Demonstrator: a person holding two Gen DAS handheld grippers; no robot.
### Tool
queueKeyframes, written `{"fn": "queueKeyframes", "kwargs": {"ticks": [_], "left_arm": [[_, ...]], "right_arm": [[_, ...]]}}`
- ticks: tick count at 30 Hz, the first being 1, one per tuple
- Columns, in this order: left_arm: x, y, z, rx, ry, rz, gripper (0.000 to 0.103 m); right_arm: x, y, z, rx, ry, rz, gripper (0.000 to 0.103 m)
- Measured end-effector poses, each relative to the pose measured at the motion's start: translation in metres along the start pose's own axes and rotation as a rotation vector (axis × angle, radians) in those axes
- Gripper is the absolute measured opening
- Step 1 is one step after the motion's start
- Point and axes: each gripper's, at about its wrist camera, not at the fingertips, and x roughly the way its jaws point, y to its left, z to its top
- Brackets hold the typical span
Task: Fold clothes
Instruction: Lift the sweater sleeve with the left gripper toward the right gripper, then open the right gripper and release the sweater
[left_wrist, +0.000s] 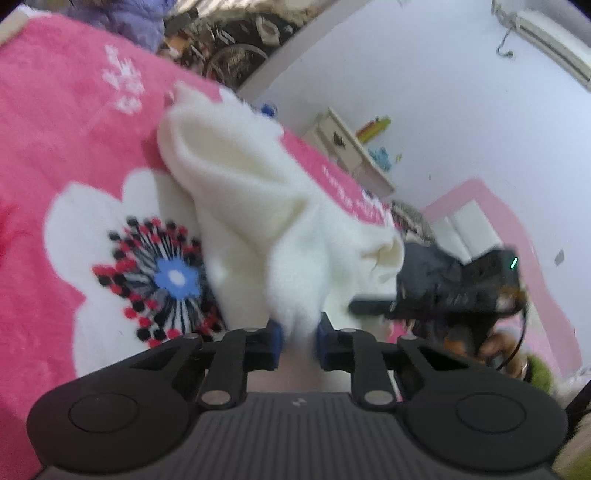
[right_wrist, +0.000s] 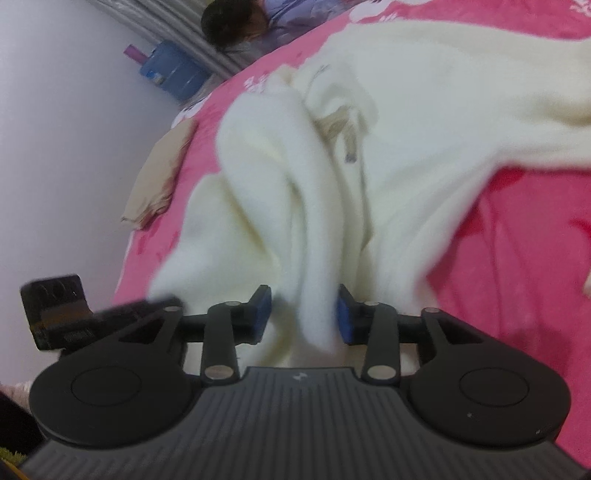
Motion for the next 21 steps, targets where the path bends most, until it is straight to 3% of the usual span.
{"fn": "queueKeyframes", "kwargs": {"ticks": [5, 10, 21], "left_arm": [[-0.052, -0.003, 0.029, -0.098, -0.134, 0.047, 0.018], [-0.128, 0.01, 0.046, -0.165, -0.324, 0.203, 0.017], [-0.192, 0.095, 0.078, -0.283, -0.475, 0.515, 0.017]], "right_arm": [[0.008, 0.015, 0.001, -0.038, 0.02, 0.028, 0.047], [0.01, 0.025, 0.002, -0.09, 0.037, 0.036, 0.047], [0.01, 0.064, 0.002, -0.176, 0.117, 0.126, 0.05]]}}
